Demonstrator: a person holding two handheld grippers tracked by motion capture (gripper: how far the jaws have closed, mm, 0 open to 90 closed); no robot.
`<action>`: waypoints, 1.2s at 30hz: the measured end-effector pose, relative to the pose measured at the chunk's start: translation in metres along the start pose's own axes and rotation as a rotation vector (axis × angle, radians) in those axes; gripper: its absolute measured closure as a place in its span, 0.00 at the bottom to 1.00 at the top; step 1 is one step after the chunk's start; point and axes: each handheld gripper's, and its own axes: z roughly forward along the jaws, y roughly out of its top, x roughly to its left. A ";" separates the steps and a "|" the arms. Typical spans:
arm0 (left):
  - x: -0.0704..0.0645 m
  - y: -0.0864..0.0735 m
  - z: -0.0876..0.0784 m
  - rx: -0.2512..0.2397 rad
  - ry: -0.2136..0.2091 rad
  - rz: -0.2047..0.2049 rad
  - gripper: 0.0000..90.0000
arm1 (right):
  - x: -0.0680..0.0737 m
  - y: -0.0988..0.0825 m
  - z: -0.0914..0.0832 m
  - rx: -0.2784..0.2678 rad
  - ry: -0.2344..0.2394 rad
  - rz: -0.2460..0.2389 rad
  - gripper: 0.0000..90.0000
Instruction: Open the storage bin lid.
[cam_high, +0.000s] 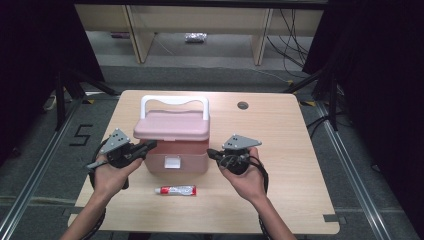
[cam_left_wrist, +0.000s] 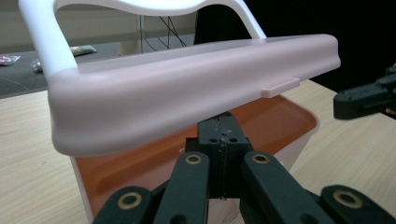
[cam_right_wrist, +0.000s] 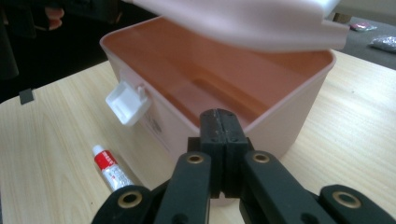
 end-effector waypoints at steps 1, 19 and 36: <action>0.000 0.001 0.000 -0.001 0.003 0.010 1.00 | 0.001 -0.002 -0.001 0.008 -0.003 0.016 1.00; 0.003 0.018 0.002 -0.031 0.024 0.044 1.00 | -0.006 -0.020 -0.012 0.011 -0.021 0.024 1.00; 0.006 0.028 0.005 -0.046 0.042 0.038 1.00 | -0.013 -0.035 -0.018 -0.007 -0.047 0.039 0.98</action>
